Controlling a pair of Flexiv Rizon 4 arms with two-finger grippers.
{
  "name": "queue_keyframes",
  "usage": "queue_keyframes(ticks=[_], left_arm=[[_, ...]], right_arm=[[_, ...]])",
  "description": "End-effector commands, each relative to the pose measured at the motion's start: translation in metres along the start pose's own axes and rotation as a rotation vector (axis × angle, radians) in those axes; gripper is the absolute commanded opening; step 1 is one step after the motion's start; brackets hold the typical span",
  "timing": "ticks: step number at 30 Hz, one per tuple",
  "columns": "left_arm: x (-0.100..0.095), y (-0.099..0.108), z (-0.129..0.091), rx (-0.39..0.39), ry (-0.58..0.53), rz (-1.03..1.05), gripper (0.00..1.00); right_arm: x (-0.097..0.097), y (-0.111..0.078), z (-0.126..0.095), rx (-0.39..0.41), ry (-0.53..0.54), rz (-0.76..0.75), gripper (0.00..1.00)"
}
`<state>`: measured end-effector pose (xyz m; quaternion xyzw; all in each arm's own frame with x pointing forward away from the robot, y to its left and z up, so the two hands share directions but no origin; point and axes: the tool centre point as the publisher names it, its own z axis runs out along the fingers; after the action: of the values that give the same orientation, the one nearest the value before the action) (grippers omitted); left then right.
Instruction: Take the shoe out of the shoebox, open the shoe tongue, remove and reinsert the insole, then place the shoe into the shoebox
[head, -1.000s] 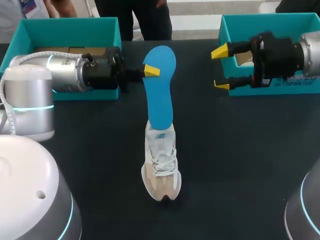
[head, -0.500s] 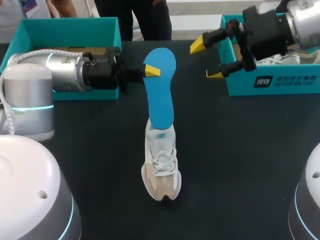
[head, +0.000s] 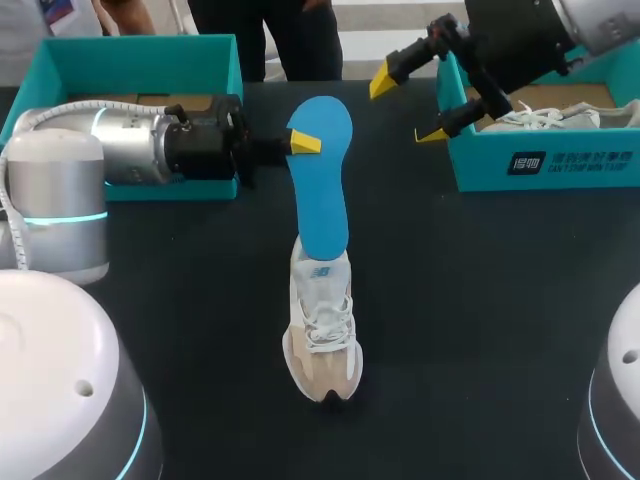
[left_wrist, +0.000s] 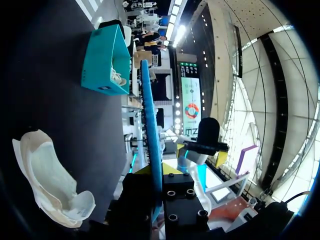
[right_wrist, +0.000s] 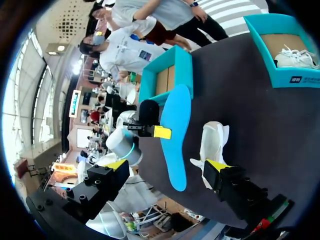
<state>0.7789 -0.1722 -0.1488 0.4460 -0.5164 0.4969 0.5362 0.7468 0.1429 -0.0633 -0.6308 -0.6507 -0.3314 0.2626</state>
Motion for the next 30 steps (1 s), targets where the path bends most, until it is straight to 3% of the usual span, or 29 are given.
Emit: queue_keyframes(ticks=[1, 3, 11, 18, 30], left_arm=[[0.001, 0.002, 0.0, 0.003, -0.003, 0.001, 0.0], [0.001, 0.002, 0.0, 0.003, -0.003, 0.001, 0.0], [0.001, 0.002, 0.0, 0.003, -0.003, 0.001, 0.0], [0.001, 0.002, 0.0, 0.003, -0.003, 0.001, 0.0], [0.001, 0.002, 0.0, 0.003, -0.003, 0.001, 0.0]], right_arm=[[0.005, 0.005, 0.004, 0.008, -0.121, -0.047, 1.0], [0.008, 0.007, 0.011, 0.041, -0.187, -0.067, 1.0], [0.02, 0.004, 0.023, -0.063, -0.439, -0.12, 1.0], [0.042, 0.013, 0.043, -0.005, -0.691, -0.053, 1.0], [0.042, 0.013, 0.043, -0.005, -0.691, -0.053, 1.0]])
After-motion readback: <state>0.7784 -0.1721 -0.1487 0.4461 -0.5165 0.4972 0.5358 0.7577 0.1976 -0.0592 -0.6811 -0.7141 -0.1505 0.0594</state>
